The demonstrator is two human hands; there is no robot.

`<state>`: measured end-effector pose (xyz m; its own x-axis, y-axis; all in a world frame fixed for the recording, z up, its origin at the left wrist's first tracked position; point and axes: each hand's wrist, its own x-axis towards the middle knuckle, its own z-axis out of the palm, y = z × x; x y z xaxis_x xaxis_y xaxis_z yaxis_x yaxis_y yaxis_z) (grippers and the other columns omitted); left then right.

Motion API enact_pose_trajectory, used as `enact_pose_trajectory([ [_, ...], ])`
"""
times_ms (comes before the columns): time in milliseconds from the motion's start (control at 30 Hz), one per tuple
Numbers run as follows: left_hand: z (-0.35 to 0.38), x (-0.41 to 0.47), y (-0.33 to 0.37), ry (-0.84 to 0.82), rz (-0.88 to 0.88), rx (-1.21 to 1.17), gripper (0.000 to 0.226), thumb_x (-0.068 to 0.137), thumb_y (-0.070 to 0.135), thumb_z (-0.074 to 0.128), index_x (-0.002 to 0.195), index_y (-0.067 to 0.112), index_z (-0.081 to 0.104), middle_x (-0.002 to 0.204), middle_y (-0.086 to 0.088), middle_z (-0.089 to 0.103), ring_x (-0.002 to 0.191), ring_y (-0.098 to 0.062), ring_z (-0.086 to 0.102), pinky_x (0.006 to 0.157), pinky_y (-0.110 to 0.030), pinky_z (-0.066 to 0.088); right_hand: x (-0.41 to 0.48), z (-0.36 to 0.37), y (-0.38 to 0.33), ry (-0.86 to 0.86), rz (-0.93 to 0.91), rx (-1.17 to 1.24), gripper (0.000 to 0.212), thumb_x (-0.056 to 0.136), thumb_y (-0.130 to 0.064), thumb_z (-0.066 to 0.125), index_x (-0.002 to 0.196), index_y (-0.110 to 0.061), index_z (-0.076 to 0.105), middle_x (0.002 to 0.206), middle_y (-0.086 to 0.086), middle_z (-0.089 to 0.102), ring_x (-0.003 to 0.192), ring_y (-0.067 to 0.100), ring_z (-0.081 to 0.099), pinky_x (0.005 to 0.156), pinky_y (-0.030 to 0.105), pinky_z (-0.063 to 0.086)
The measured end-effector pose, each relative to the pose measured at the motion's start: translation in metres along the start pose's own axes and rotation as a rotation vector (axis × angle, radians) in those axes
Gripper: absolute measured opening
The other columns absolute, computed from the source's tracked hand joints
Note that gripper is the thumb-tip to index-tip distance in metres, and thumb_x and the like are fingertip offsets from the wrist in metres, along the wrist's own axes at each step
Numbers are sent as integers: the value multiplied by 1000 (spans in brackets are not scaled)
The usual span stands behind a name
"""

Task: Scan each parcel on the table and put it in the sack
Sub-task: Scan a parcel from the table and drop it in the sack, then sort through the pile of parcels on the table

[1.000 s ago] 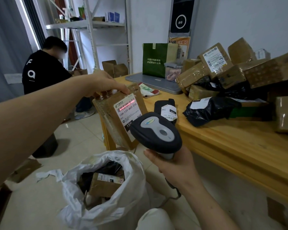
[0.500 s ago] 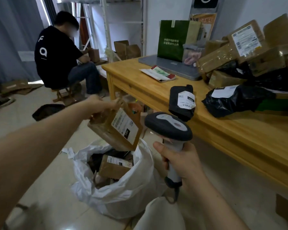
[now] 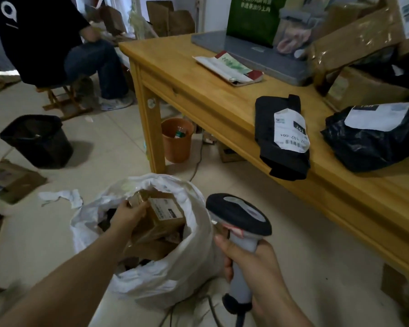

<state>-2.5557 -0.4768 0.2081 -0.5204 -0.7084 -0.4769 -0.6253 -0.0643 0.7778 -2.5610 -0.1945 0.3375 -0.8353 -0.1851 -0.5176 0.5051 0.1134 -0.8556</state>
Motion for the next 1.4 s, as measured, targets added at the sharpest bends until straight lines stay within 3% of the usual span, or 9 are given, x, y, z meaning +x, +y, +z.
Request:
enact_pose_trajectory([
  [167,48,35,-41,-58,-98,102,82,66,67,70,126,17,46,115,-11,61,99,-32,62,92,-51,51,17,-2,3,-2,20,7,33,74,-16,80,49,-12,58,40,1,49,34,12,44,44,24,39],
  [367,56,34,-18,70,-156,206,92,90,62,47,152,7,8,139,-27,42,121,-46,47,100,-54,42,16,-6,2,49,24,-33,41,76,-20,78,46,-12,51,36,-3,46,30,8,40,38,20,38],
  [500,58,-25,46,99,50,280,73,94,58,41,146,9,27,139,-25,44,124,-44,46,99,-50,44,-9,-17,-7,27,-7,3,26,76,-16,78,61,-6,59,41,0,51,36,12,46,44,24,42],
  [633,73,-116,127,-3,380,-23,28,98,33,46,115,12,55,111,-13,59,109,-31,57,92,-40,47,-37,-30,-14,90,-92,63,27,80,-15,76,60,-7,59,39,-2,49,32,7,43,38,19,38],
  [833,95,-217,211,-217,448,-314,72,81,53,69,134,11,45,126,-7,54,115,-25,54,100,-44,47,-84,-68,-31,124,-156,203,20,80,-10,74,64,-6,63,43,1,51,35,10,45,39,21,40],
  [967,109,-235,238,-203,399,-223,82,74,39,81,133,-1,40,131,-13,52,119,-32,53,92,-39,48,-104,-87,-37,163,-214,245,27,80,-7,73,58,-6,59,40,2,50,32,9,43,36,21,38],
  [1100,109,-222,240,-235,265,-178,48,79,4,76,118,-5,51,121,-22,59,89,-32,60,66,-35,53,-110,-101,-40,163,-272,260,26,83,-6,71,60,-4,58,41,5,48,32,13,42,37,23,37],
  [1267,80,-202,251,-238,69,-338,34,85,12,71,113,-1,55,106,-17,63,75,-23,61,45,-28,45,-109,-104,-41,146,-280,268,28,82,-8,71,58,-4,57,44,7,49,35,15,43,42,26,37],
  [1400,71,-217,236,-441,-15,-184,17,93,12,62,86,-1,53,46,-10,55,27,-12,49,28,-16,34,-111,-94,-44,94,-274,276,26,81,-9,72,60,-3,59,47,9,49,38,15,43,42,26,37],
])
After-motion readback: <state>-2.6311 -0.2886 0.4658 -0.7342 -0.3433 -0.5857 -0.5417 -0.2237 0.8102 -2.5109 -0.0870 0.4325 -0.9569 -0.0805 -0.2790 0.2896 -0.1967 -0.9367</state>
